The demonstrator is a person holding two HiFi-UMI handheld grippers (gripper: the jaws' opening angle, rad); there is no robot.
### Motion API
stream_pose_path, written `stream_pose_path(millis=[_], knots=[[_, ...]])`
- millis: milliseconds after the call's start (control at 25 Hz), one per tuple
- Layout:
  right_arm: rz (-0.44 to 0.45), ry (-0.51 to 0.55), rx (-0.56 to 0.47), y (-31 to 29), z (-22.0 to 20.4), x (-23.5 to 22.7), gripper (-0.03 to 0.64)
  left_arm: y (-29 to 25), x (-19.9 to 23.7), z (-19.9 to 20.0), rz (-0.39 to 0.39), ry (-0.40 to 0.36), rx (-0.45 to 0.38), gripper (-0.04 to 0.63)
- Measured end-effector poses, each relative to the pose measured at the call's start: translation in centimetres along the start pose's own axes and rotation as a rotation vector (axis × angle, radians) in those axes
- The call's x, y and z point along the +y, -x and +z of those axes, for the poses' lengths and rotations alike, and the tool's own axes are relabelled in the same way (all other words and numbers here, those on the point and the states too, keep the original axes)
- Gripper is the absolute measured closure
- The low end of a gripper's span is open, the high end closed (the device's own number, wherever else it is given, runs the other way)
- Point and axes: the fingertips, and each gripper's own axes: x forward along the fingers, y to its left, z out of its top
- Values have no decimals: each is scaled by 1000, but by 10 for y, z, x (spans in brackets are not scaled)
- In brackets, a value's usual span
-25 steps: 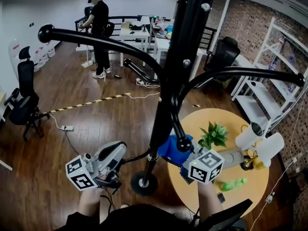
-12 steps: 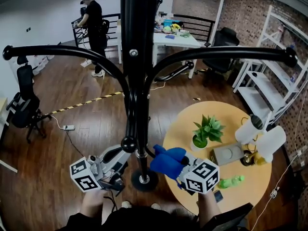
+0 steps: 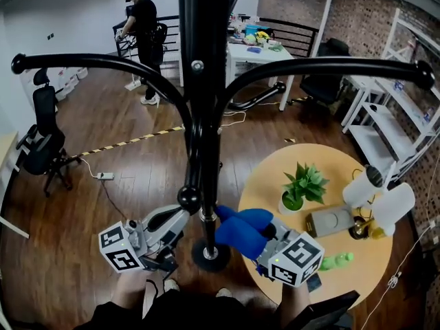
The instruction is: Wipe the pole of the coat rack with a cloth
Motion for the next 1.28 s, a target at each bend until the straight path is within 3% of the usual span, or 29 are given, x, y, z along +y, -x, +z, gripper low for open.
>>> stream_pose_path(millis=[240,480,680,880,1080,1280], knots=[[-120,76,-103,-16,55,29,584,36,15,26,-96,25,29,594],[-344,40,-245,-42,91,54,584,83,40,65,-193,71,65,594],[-473,49,-280,-56,98,72,584,102,52,75,-268,139,78,594],[-523,66,-399,-46,131,71,584,89,50,80,-312,158,73,594],[-512,95,-549,-23,159,55,584,63,36,78,-328,102,80,594],[-490,154,-599,-23,181,46,584,47,26,83,-328,46,48,594]])
